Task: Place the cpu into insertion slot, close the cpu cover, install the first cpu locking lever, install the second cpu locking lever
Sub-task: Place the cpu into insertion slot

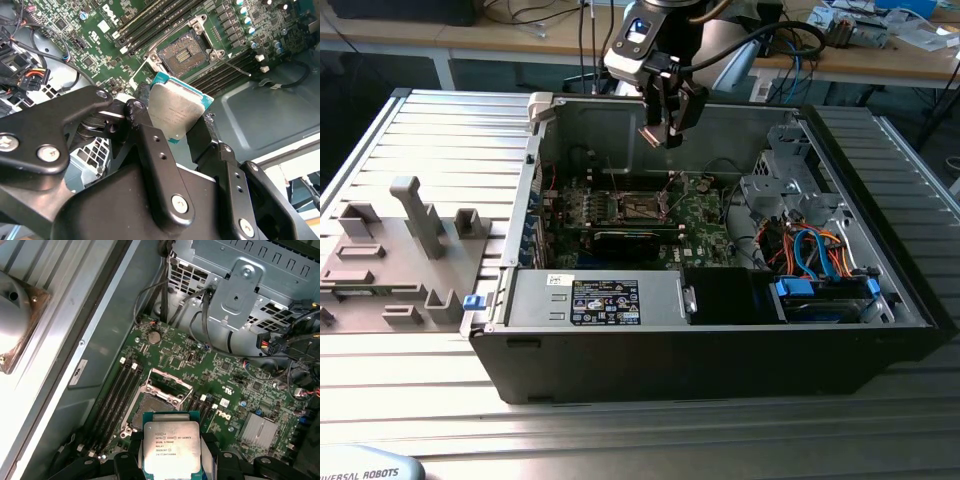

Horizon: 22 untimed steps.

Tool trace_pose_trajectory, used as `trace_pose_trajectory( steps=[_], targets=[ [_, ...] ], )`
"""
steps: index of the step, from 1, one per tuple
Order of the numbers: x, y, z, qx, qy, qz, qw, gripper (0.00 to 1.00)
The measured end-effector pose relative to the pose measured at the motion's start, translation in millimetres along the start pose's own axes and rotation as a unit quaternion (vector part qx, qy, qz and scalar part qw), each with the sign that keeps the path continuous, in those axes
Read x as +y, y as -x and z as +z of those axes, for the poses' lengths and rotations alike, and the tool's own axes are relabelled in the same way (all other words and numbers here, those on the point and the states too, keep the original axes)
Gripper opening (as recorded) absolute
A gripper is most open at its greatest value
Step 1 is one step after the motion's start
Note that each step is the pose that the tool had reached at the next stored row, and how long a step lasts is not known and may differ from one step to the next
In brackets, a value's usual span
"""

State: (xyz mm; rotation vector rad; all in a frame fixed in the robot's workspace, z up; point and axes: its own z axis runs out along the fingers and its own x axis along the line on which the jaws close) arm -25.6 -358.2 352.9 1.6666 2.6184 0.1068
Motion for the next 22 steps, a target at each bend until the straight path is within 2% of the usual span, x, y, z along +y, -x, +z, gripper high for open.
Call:
trace_pose_trajectory(
  steps=[22],
  targets=[
    [0.0,0.0,0.0,-0.0009,0.0001,0.012,0.9999,0.54]
  ],
)
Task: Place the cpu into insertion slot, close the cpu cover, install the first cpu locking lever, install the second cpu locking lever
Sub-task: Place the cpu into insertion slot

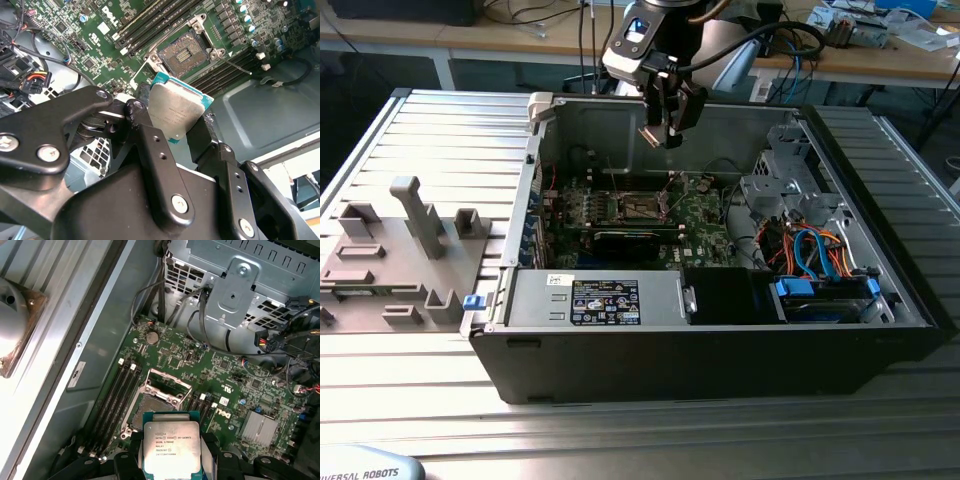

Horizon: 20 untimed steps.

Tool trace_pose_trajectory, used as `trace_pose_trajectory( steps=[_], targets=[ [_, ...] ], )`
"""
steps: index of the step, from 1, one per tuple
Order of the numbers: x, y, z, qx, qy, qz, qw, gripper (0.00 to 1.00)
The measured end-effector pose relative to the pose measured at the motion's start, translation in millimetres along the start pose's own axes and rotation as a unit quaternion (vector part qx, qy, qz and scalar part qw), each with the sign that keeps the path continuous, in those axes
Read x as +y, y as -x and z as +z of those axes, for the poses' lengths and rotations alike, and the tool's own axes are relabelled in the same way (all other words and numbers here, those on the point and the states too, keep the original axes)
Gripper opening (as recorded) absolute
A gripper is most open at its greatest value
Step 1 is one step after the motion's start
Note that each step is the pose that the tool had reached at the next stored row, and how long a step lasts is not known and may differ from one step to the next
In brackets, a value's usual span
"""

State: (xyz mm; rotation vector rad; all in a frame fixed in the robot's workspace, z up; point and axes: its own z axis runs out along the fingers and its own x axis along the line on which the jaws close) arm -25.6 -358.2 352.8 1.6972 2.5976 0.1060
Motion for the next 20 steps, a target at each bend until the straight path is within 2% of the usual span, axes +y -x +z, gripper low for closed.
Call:
trace_pose_trajectory(
  steps=[20],
  targets=[
    [0.0,0.0,0.1,-0.0007,0.0001,0.009,1.0000,0.54]
  ],
)
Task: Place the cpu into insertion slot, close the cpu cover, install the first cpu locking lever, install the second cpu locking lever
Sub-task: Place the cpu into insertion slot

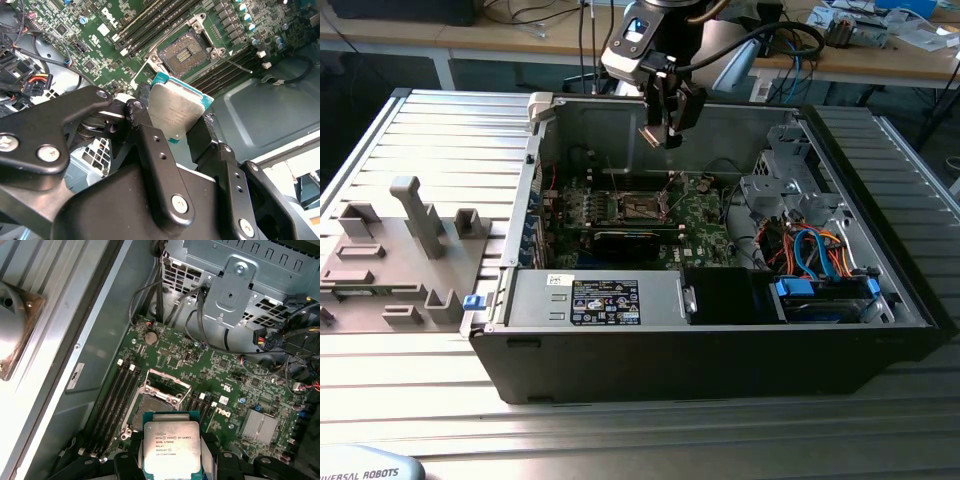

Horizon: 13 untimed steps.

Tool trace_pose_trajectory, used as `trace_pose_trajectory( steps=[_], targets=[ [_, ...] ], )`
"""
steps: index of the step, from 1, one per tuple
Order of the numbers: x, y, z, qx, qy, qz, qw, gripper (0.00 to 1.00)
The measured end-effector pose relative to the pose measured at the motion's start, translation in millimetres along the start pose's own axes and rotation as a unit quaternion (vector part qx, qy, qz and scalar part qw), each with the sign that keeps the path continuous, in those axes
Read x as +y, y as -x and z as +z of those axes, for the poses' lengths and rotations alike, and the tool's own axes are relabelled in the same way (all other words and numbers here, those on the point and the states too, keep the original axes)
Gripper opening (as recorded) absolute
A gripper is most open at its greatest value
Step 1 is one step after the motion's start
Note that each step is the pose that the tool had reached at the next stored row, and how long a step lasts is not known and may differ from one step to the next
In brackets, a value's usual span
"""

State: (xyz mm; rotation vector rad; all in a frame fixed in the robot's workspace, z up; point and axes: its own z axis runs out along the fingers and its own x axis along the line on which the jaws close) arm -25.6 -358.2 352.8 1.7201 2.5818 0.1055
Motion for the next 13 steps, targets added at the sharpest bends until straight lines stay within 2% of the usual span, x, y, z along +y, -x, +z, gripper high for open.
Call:
trace_pose_trajectory(
  steps=[13],
  targets=[
    [0.0,0.0,0.0,-0.0004,0.0000,0.006,1.0000,0.54]
  ],
)
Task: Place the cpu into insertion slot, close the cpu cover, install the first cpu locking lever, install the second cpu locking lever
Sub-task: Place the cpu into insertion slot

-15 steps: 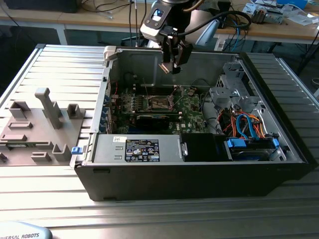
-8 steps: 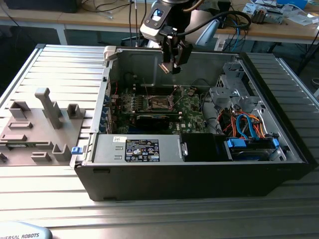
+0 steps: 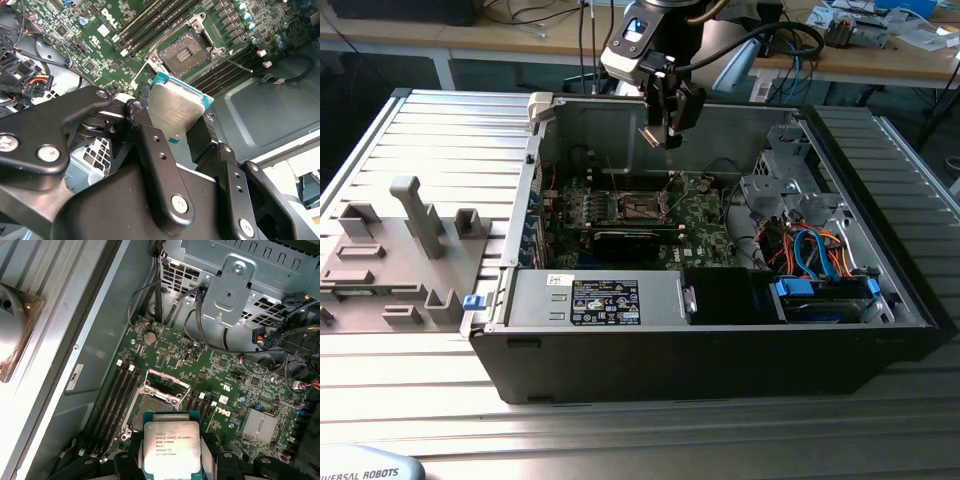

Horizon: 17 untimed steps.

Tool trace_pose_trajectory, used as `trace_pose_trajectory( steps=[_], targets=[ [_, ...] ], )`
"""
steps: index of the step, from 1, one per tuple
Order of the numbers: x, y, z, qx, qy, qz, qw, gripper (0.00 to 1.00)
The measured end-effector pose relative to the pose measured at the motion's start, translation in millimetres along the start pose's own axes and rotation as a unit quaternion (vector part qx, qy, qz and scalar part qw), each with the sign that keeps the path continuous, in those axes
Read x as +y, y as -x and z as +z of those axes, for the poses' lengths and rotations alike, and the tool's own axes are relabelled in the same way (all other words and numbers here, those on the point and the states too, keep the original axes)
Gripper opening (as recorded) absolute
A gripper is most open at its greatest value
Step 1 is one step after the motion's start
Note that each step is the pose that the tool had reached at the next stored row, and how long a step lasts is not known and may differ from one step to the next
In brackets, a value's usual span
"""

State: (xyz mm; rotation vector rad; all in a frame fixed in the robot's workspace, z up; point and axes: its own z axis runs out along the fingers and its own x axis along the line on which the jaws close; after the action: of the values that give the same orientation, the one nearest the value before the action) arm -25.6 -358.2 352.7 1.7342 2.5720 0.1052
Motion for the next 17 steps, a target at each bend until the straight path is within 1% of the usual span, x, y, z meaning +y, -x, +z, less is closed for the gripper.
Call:
trace_pose_trajectory(
  steps=[17],
  targets=[
    [0.0,0.0,0.0,-0.0005,0.0001,0.006,1.0000,0.54]
  ],
)
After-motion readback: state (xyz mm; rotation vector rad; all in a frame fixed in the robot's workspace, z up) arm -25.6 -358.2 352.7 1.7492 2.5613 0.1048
